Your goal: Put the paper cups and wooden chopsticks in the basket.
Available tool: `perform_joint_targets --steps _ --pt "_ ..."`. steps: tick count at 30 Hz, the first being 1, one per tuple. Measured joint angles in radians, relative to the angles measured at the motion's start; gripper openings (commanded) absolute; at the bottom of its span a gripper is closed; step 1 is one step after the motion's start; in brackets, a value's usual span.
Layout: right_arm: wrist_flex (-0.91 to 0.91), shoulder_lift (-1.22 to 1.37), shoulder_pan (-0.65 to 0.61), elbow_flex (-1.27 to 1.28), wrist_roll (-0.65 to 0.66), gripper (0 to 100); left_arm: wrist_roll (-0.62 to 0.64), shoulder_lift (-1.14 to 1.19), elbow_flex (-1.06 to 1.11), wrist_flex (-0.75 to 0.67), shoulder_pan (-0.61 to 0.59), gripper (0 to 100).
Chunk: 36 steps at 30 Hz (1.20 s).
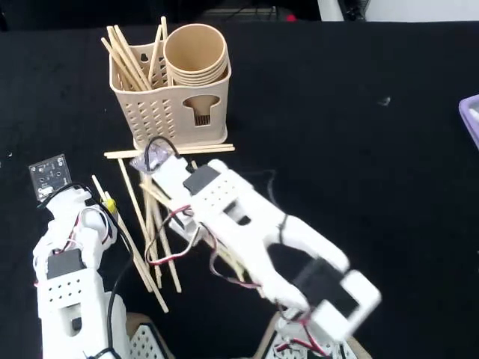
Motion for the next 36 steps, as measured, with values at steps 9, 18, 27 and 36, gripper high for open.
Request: perform_joint_targets --steps 9,18,27,36 --pt "0.032 -0.299 0.132 0.000 0.064 1.1 0.000 0.000 0.000 0.000 0.000 20" --pt "-0.092 -0.457 0.192 -0.104 0.041 1.1 0.000 0.000 0.000 0.000 0.000 20" --pt "-0.456 -0.347 0.187 -0.370 -0.138 1.1 0.000 0.000 0.000 0.000 0.000 20" --pt "-0.775 0.040 0.160 -0.678 -0.158 1.1 0.000 0.000 0.000 0.000 0.000 20"
